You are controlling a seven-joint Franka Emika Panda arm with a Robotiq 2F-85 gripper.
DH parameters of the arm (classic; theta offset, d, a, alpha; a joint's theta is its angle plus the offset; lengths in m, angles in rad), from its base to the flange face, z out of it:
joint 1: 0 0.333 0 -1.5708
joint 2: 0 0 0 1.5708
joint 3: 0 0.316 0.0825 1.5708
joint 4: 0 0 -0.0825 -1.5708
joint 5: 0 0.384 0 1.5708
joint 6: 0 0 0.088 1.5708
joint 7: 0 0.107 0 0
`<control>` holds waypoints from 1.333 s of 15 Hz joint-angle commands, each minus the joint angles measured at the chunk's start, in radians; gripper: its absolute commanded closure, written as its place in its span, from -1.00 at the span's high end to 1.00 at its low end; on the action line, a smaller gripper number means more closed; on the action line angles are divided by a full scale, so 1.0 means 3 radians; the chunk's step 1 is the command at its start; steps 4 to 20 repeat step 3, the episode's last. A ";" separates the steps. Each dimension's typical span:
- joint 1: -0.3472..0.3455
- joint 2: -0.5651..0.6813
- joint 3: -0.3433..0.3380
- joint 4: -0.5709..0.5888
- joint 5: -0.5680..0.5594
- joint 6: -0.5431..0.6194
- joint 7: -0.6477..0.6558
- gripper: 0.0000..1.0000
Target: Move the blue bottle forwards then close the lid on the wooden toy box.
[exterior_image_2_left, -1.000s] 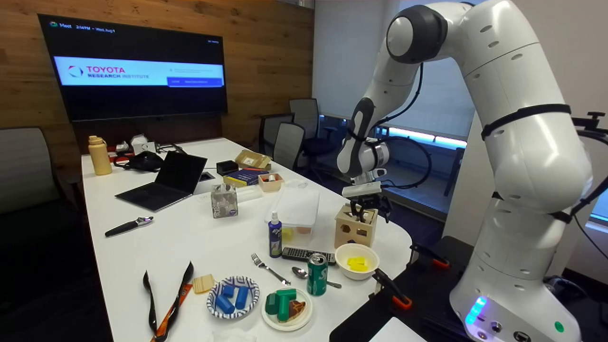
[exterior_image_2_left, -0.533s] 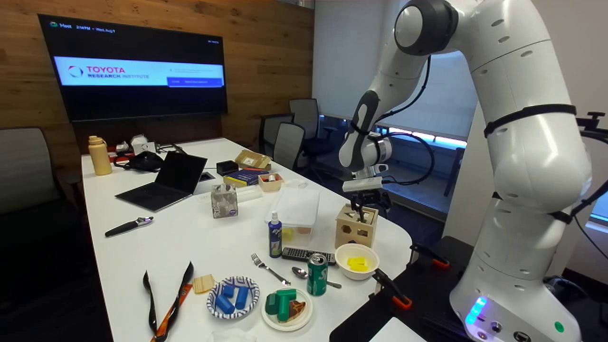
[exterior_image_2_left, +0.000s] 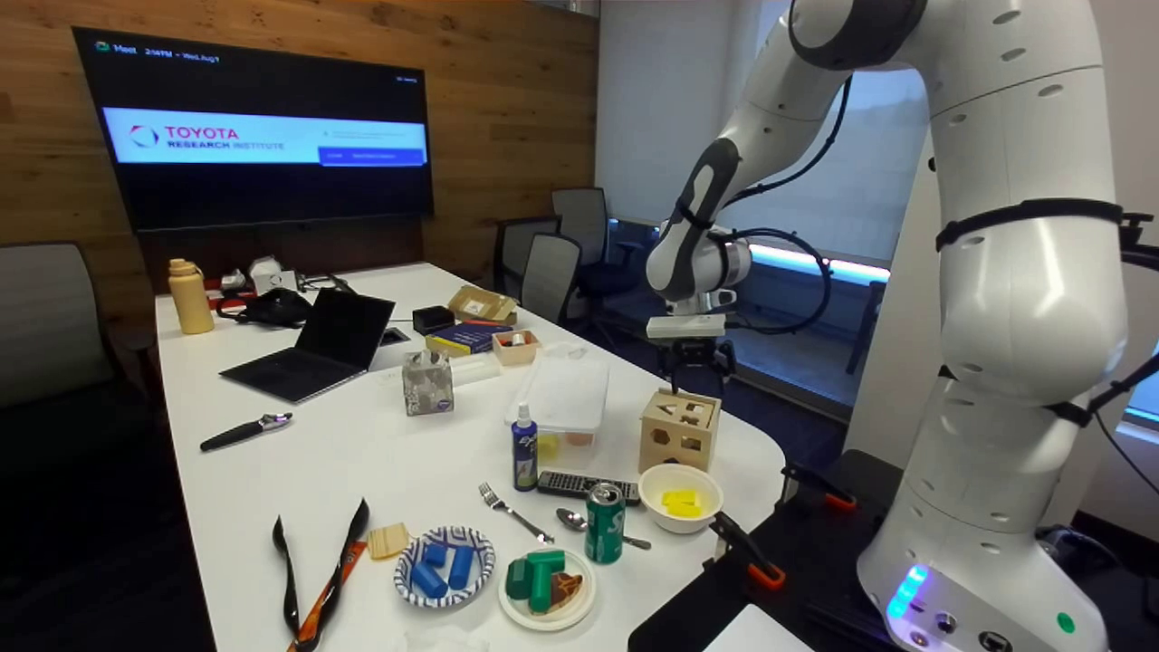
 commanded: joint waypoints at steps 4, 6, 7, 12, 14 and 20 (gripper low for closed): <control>-0.0112 -0.0199 0.0179 -0.0068 0.0010 0.0024 -0.0148 1.00; -0.0112 -0.0199 0.0179 -0.0068 0.0010 0.0024 -0.0148 1.00; -0.0112 -0.0199 0.0179 -0.0068 0.0010 0.0024 -0.0148 1.00; -0.0112 -0.0199 0.0179 -0.0068 0.0010 0.0024 -0.0148 1.00; -0.0112 -0.0199 0.0179 -0.0068 0.0010 0.0024 -0.0148 1.00; -0.0112 -0.0199 0.0179 -0.0068 0.0010 0.0024 -0.0148 1.00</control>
